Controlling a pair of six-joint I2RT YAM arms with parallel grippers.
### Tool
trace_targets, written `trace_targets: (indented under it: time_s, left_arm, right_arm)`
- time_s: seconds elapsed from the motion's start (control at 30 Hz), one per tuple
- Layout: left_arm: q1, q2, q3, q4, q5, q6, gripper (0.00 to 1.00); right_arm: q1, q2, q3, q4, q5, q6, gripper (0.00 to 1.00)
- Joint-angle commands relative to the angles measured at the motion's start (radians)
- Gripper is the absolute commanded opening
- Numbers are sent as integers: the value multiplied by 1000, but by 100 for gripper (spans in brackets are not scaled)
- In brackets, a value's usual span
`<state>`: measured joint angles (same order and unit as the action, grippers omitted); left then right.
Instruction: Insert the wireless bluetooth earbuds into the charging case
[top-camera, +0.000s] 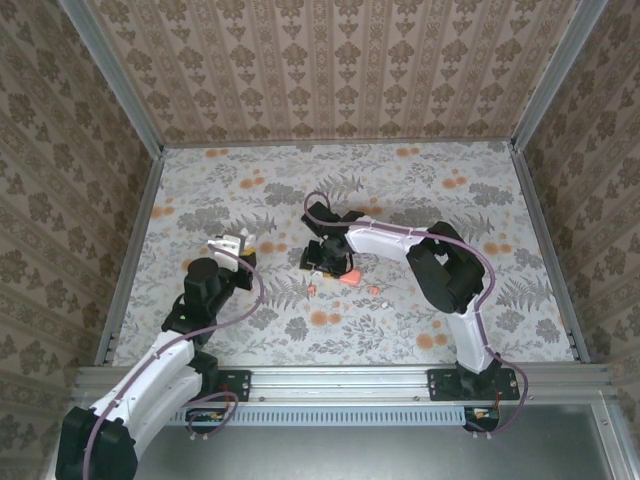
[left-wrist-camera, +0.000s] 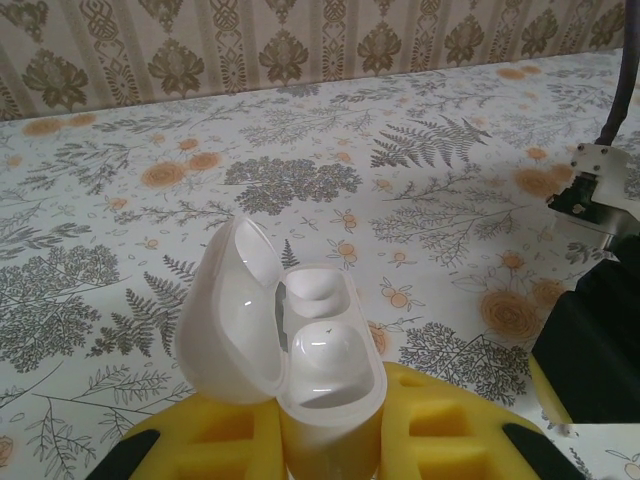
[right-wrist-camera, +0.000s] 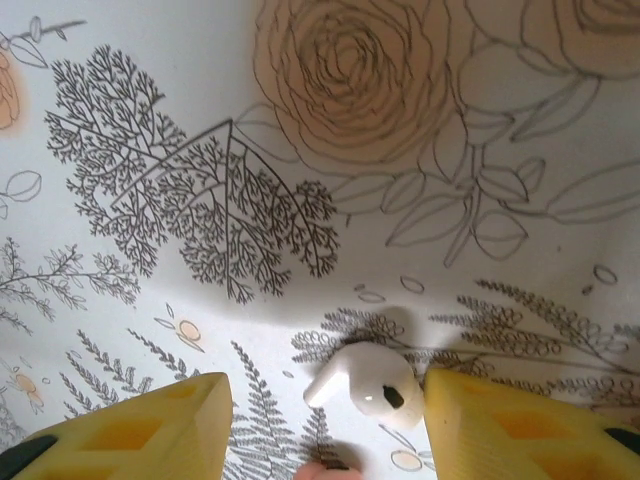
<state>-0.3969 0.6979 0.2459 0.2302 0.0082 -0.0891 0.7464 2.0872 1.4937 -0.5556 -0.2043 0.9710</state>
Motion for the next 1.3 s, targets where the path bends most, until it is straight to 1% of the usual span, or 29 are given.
trace_targets:
  time_s: [0.0,0.27,0.33,0.53,0.6,0.73,1.0,1.27]
  left_arm:
    - [10,-18,-7,21,18,-21,10]
    - [14,-18,-8,23,20,-23,10]
    - [15,-18,-8,23,21,-23,10]
    - [18,-17,-7,21,22,-27,10]
    - [20,-17,-5,22,22,-25,10]
    - [22,-17,-5,22,24,-26,10]
    - [26,-17,-3,22,30,-25,10]
    - [27,-17,-2,21,39,-19,10]
  right_arm:
    - [-10,32,50,-6,34,-28,54]
    - [-9,39,93,50,1,-49,52]
    - [-9,42,117,1,17,-58,51]
    - [19,25,219,-236,169,-126,51]
    - [30,28,238,-281,183,-127,51]
    - [40,49,260,-318,179,-122,50]
    - [50,121,304,-317,124,-122,48]
    - [48,153,312,-302,132,-121,43]
